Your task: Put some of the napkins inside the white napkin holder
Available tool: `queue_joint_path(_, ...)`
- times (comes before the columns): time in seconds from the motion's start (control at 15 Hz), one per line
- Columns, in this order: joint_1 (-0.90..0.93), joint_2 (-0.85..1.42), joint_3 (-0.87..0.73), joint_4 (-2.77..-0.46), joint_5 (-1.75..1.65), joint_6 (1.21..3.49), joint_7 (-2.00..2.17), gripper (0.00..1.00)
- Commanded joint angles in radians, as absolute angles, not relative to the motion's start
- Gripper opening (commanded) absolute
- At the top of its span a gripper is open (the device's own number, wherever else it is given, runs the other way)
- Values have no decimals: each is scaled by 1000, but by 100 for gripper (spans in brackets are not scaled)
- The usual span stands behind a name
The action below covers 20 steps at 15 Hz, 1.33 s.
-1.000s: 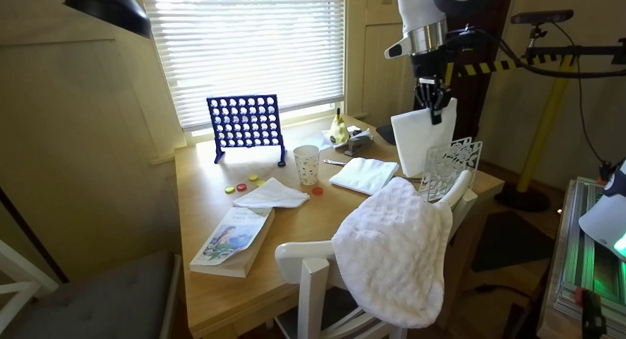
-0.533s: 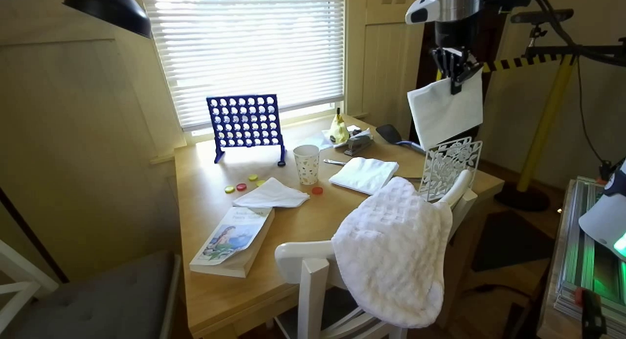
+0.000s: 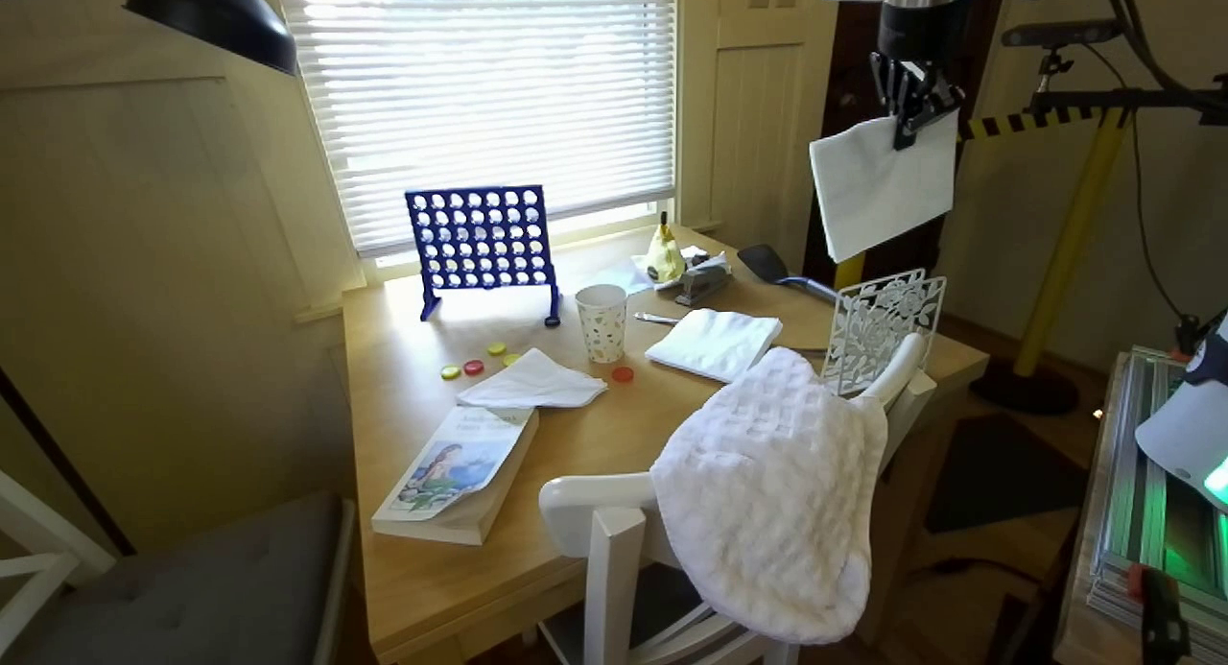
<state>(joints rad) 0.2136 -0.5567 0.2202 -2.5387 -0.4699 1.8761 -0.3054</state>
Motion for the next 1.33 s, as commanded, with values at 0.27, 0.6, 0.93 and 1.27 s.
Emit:
queue_joint_path(0.27,264,-592,203,-2605,-450,1897,-248,1)
queue_joint_path(0.6,280,-581,188,-2616,-411,1916,-253,1)
queue_joint_path(0.93,287,-576,181,-2619,-376,1927,-258,1)
queue_joint_path(1.27,293,-578,185,-2622,-354,1926,-257,1)
